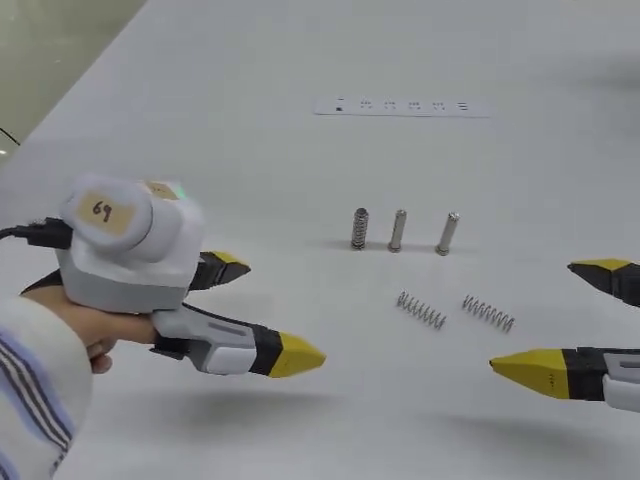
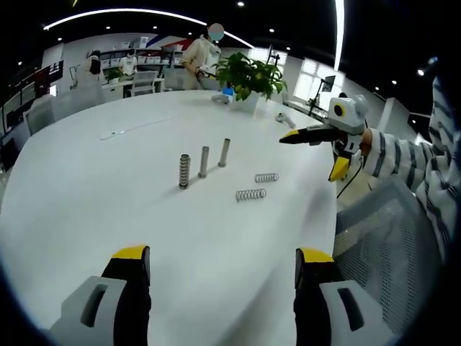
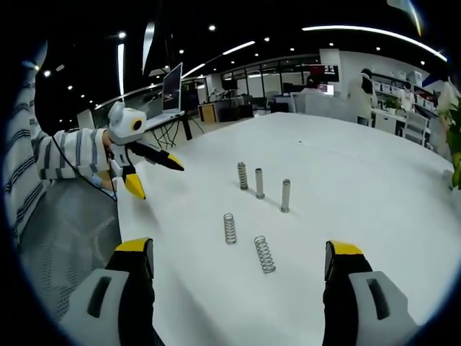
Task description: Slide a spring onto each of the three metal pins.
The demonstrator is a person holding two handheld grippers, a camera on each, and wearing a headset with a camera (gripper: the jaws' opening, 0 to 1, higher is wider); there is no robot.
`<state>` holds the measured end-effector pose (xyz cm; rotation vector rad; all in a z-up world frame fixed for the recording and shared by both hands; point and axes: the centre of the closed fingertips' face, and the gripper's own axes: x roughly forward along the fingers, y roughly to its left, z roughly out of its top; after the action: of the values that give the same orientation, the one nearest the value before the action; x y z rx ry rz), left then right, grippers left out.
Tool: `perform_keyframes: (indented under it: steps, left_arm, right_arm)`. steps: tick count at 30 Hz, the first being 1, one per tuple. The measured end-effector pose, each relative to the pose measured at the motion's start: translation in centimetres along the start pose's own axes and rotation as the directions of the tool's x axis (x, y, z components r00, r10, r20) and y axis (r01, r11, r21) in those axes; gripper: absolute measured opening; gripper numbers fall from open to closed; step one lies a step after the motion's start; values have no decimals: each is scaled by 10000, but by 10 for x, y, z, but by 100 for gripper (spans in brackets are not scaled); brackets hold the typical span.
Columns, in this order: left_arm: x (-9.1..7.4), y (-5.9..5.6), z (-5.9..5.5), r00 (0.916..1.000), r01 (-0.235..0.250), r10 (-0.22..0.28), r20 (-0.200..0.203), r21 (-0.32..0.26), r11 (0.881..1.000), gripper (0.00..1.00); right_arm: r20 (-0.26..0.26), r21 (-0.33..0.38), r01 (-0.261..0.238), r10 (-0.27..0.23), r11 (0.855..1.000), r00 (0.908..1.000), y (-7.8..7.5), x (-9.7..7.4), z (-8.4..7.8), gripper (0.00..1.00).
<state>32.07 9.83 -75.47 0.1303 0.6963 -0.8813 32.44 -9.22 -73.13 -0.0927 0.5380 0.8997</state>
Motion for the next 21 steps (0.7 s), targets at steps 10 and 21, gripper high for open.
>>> perform_keyframes:
  steps: [10,21]
  left_arm:
    - [17,-10,7,9953,867,-823,-507,921,9920,67]
    - [33,-12,17,9869,1503,-1388,-822,1575,9760,59]
  right_arm:
    - [-36,87,147,-146,9999,9999,0,-5,-3,96]
    - [-140,181,239,-237,9996,9996,0,-7,-7,96]
